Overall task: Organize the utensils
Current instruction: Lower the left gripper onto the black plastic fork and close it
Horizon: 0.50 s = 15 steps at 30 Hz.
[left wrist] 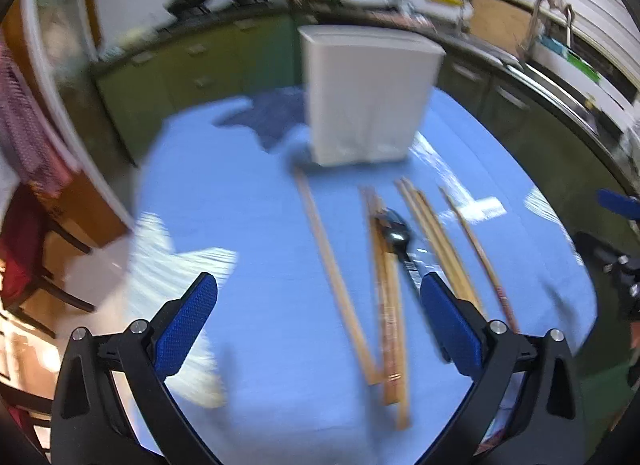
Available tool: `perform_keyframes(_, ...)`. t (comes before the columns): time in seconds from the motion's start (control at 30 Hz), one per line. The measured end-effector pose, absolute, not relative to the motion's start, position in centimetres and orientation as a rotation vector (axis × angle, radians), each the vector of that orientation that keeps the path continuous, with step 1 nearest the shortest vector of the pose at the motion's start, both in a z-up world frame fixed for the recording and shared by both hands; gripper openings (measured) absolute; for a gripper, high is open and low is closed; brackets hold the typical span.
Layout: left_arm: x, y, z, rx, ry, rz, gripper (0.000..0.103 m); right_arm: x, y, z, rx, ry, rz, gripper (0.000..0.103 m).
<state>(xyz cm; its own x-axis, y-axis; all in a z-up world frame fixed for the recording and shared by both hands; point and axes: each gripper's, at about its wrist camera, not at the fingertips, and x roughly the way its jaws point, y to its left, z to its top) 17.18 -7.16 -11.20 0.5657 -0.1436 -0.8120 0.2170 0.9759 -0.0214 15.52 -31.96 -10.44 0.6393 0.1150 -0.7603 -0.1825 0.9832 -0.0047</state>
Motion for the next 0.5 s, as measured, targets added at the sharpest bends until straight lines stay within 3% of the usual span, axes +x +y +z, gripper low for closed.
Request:
perform_keyframes(0.2,19.4,-11.5,-12.0,0.109,1.040,-0.284,0.097,19.5,-32.9,-12.0,0.001,1.034,0.223,0.099)
perform_keyframes(0.3,20.1,-13.1,-12.4,0.136,1.073,-0.278,0.088,20.8,-33.7,-12.4,-0.006,1.072,0.196,0.099)
perform_keyframes(0.37,20.6,-14.1,-13.0,0.139,1.112,-0.279,0.078,21.6,-34.4,-12.7,-0.019,1.090,0.166,0.094)
perform_keyframes(0.43,20.9,-14.7,-13.7,0.148,1.141,-0.265,0.074,22.0,-34.8,-13.0,-0.039,1.103,0.140,0.080)
perform_keyframes(0.5,21.2,-14.9,-14.0,0.160,1.158,-0.246,0.067,22.3,-35.0,-13.4,-0.055,1.122,0.132,0.073)
